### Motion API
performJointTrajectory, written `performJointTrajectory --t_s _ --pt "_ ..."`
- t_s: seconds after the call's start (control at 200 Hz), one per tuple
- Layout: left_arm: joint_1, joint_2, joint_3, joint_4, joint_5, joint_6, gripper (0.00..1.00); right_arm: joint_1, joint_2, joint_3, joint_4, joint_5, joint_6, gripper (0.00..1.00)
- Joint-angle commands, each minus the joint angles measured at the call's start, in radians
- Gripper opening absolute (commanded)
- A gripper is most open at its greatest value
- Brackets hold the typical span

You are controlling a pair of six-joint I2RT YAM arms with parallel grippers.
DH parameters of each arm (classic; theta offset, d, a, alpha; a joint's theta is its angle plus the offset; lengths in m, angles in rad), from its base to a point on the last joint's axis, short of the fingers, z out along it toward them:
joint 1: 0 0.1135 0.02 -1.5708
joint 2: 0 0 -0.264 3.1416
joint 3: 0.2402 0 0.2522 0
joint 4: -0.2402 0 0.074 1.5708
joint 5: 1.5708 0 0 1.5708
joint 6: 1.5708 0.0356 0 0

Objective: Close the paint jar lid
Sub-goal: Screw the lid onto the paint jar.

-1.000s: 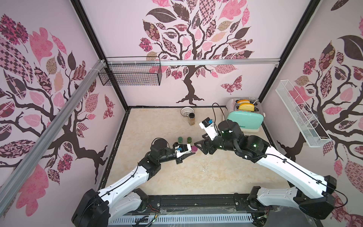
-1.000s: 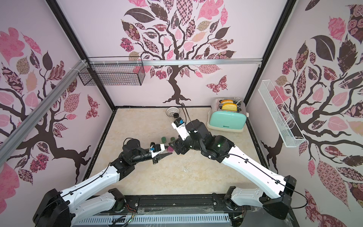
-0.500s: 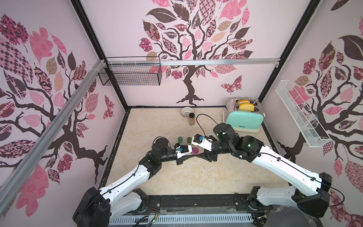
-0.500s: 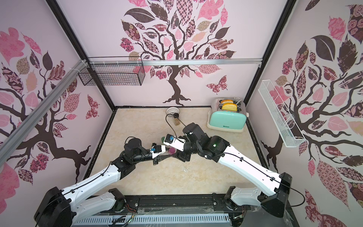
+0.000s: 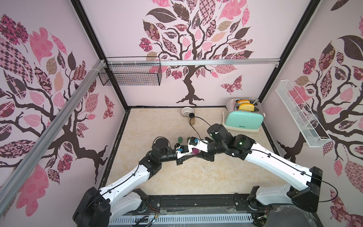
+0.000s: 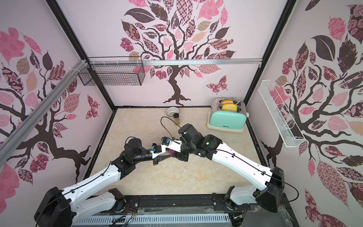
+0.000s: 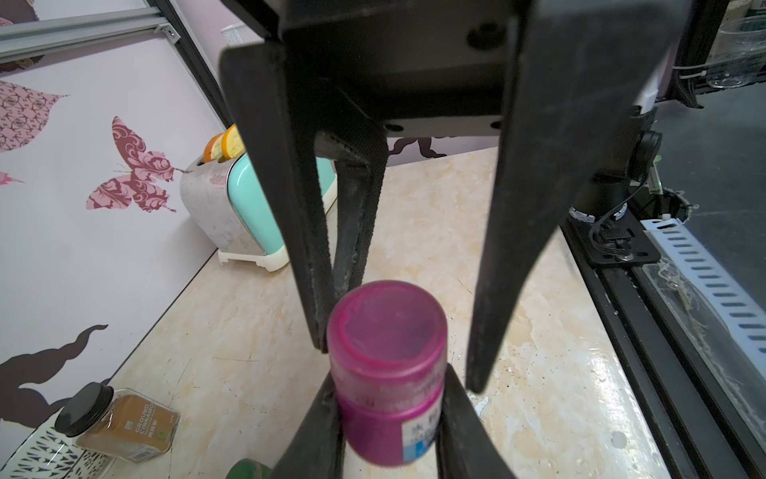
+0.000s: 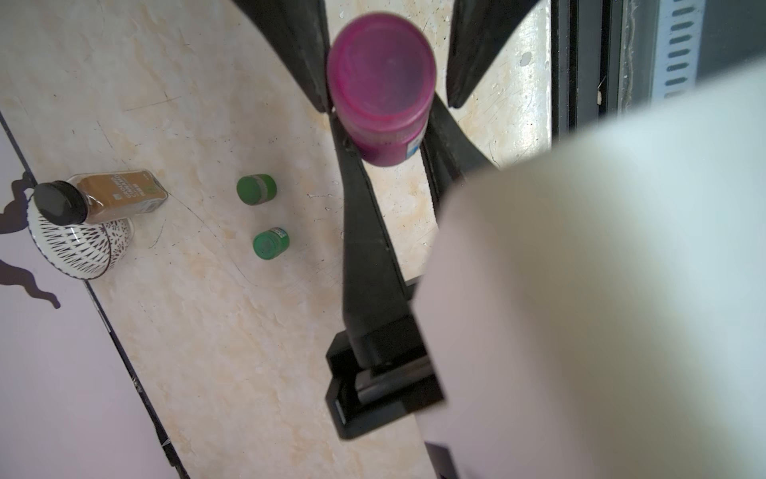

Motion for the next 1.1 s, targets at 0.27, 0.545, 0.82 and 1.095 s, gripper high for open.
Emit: performJointTrajectory --t_s 0.27,0.545,0.82,1.095 --pt "-0.002 0.002 0.027 0.001 0.009 0.002 0.22 0.007 -0.019 0.036 0.01 0.018 0.004 0.49" --pt "-0.003 0.002 0.027 0.002 0.009 0.002 0.22 0.008 -0.032 0.031 0.03 0.026 0.011 0.5" --pt "-0.005 -0.003 0.023 0.002 0.004 0.001 0.22 0.007 -0.058 -0.004 0.065 0.014 0.028 0.49" --pt "-0.006 -0.003 0.024 0.002 0.002 0.003 0.22 0.007 -0.045 -0.011 0.052 0.013 0.029 0.48"
